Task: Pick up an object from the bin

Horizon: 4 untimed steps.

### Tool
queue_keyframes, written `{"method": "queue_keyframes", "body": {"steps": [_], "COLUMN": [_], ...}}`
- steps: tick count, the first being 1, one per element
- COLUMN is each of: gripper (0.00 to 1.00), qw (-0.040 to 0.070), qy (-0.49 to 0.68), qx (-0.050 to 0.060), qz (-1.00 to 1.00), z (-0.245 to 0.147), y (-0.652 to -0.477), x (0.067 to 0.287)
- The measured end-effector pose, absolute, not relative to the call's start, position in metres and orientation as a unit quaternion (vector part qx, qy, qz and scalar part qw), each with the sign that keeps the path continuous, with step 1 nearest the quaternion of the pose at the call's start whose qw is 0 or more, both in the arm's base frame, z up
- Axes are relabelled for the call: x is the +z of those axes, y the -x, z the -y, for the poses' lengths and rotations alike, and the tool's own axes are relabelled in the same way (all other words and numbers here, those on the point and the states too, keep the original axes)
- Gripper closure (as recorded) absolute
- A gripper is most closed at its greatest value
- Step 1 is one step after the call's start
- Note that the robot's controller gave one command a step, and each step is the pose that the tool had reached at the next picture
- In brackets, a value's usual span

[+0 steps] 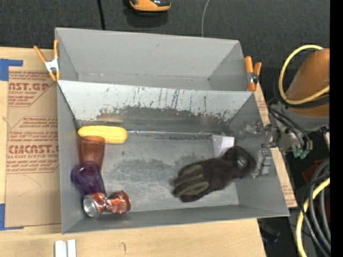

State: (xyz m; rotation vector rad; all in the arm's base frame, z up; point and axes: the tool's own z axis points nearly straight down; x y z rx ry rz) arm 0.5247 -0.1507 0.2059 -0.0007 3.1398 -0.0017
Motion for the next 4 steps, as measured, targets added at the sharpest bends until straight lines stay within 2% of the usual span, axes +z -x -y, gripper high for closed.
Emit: {"method": "queue_keyframes", "body": {"steps": [1, 2, 3, 4], "gripper": [0.0, 0.0, 0.0, 1.0], "qw": [0.001, 0.001, 0.004, 0.0], "qy": [0.001, 0.13, 0.184, 0.164], "qx": [-0.001, 0.0, -0.001, 0.0], "qz": [-1.0, -0.992, -0.983, -0.986], "z": [0.151, 0.136, 0.125, 0.12], "y": [-0.525, -0.53, -0.518, -0.489], "x": [0.206, 0.209, 0.161, 0.103]}}
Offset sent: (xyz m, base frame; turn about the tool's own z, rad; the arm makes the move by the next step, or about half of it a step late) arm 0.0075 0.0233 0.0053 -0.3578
